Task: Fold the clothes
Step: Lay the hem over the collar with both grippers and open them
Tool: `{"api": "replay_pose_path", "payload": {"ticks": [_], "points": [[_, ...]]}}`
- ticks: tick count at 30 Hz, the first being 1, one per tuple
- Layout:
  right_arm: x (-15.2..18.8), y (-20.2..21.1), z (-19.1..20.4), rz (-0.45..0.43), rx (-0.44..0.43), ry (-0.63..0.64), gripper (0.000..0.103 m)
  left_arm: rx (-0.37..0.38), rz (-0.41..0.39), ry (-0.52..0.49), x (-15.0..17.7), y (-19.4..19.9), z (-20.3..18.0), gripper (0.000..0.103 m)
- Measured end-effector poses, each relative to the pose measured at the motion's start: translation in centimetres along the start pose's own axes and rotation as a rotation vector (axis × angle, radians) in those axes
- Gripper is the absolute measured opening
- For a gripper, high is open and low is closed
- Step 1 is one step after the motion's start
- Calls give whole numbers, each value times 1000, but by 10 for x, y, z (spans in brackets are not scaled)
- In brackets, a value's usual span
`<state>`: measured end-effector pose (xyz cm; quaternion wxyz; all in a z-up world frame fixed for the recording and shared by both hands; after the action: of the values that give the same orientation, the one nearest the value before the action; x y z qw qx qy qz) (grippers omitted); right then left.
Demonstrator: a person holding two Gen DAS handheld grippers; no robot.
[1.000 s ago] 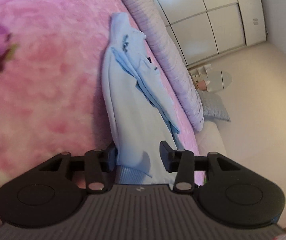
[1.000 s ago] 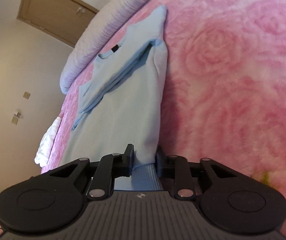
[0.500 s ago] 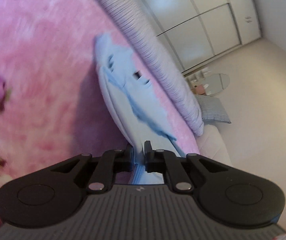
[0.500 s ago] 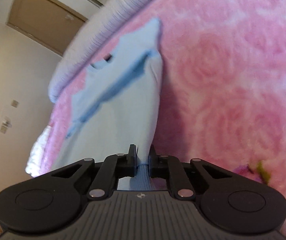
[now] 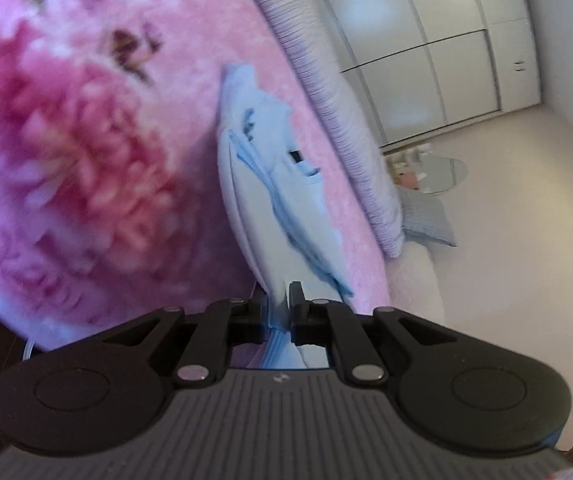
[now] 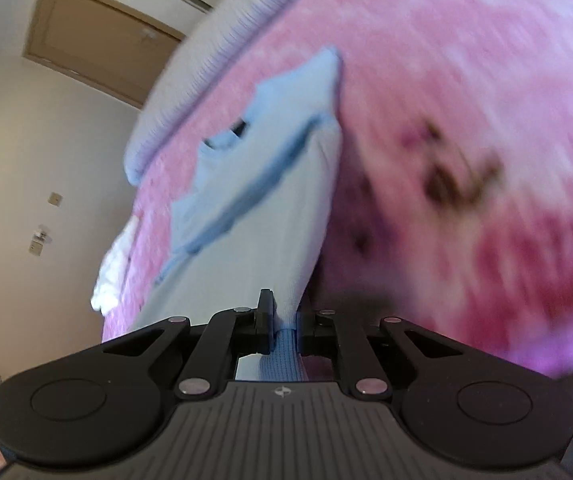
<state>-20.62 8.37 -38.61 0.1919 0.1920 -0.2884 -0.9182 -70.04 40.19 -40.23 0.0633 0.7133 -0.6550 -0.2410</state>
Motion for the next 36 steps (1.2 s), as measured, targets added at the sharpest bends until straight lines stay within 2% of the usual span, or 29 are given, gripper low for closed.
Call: {"api": "replay_pose_path", "payload": {"ticks": [1, 3, 6, 8, 12, 14, 15, 16, 19, 21, 26, 28, 31, 34, 36], "points": [[3, 1, 1, 7, 2, -5, 10, -7, 5, -2, -2, 0, -1, 6], [1, 1, 6, 15, 2, -5, 10, -1, 15, -49, -29, -9, -16, 7], [-40, -6, 35, -12, -11, 78, 10, 7, 30, -120, -70, -25, -38, 7], [-70, -12, 55, -32, -20, 138, 10, -3, 43, -178, -110, -52, -54, 8], [-146, -43, 75, -112, -5, 178, 10, -115, 27, -247, -185, -120, -62, 13], [-182, -69, 63, -152, 33, 134, 17, -181, 13, -272, -213, -152, -57, 16], [-201, -84, 54, -168, 49, 98, 29, -214, 7, -286, -226, -167, -54, 16], [-219, -97, 42, -179, 72, 49, 41, -246, 9, -300, -230, -174, -48, 16], [-239, -112, 12, -199, 94, -18, 42, -300, 24, -328, -234, -185, -31, 17], [-240, -113, 0, -195, 108, 4, 42, -311, 45, -353, -230, -187, -23, 17], [-231, -120, -13, -125, 146, 177, 42, -260, 94, -395, -223, -188, -25, 21], [-229, -121, -7, -96, 172, 279, 42, -253, 97, -433, -223, -188, -35, 30], [-233, -123, 8, -61, 182, 411, 42, -273, 138, -489, -226, -204, -43, 31], [-239, -124, 17, -34, 166, 474, 42, -294, 196, -540, -225, -227, -43, 31], [-246, -133, 21, -16, 189, 516, 42, -306, 201, -544, -227, -237, -39, 31]]}}
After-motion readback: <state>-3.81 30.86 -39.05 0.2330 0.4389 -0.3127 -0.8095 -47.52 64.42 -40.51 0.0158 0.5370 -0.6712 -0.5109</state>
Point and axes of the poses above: each gripper's, at about its wrist camera, not at the fingertips, and y roughly against the way its jaws point, z to its left, x to its underside, the point moved 4 cm from there along -y, roughly the way its jaws point, and after that the axes turned 2 degrees about z, right-handed, at the moved point
